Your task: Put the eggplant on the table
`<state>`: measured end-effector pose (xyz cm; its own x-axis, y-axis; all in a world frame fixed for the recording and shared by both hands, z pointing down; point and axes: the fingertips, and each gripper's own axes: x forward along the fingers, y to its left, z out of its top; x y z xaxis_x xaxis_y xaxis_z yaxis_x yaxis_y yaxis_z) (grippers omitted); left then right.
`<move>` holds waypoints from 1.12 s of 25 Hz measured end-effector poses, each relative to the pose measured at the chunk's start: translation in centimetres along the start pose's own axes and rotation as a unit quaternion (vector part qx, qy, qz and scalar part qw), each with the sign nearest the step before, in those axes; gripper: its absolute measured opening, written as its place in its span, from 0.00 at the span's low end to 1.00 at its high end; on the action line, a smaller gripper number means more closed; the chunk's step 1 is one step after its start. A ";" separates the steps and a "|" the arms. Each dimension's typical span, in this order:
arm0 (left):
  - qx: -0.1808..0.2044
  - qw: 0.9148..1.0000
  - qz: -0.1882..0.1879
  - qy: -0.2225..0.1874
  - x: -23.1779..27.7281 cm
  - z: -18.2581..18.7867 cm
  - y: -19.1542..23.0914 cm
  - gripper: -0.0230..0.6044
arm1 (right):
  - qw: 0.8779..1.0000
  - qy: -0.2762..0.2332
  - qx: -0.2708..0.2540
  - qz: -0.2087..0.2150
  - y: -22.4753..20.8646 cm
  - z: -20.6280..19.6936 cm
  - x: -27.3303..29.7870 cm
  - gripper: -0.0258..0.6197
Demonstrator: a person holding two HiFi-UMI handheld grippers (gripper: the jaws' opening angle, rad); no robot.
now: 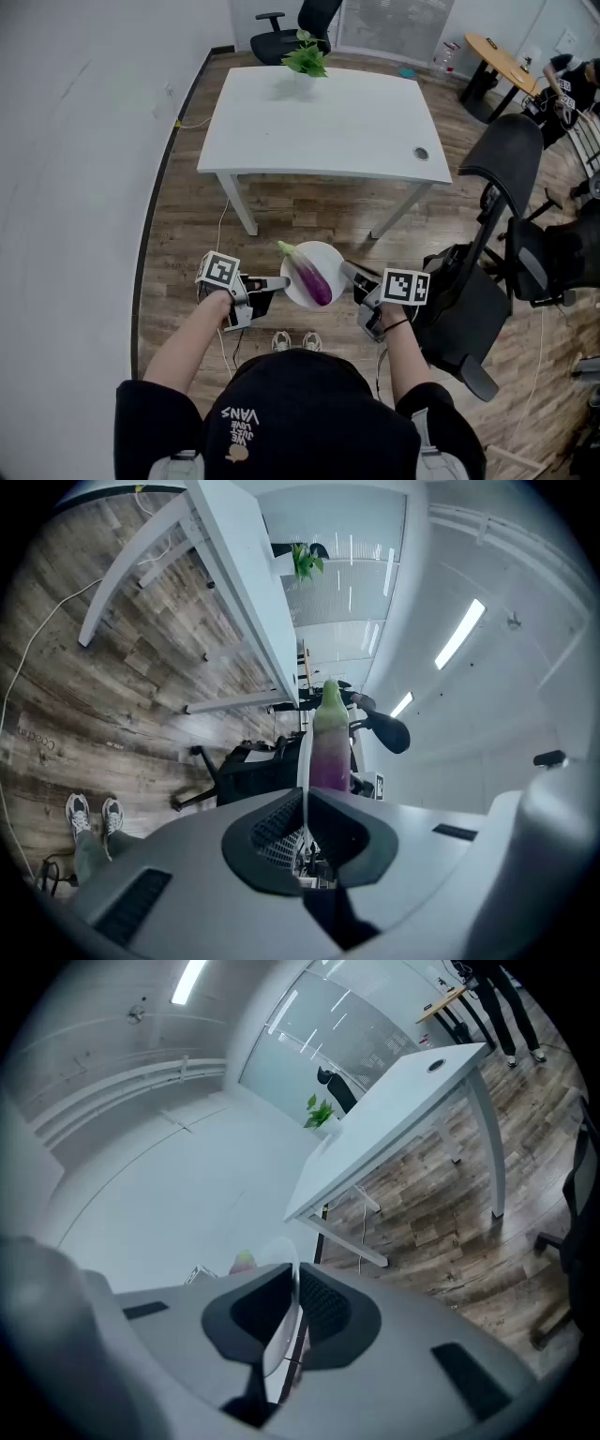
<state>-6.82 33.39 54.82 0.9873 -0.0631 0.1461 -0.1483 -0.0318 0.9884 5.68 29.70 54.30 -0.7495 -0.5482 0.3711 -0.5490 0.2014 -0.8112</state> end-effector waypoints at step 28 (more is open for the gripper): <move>-0.008 1.000 -0.003 -0.016 2.3 0.9 0.2 0.08 | 1.000 0.006 0.007 0.013 -2.0 1.9 -0.3 0.10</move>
<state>-4.67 32.33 55.36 0.9857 -0.0941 0.1399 -0.1419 -0.0159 0.9897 7.70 27.99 54.93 -0.7674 -0.5337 0.3554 -0.5244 0.2035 -0.8268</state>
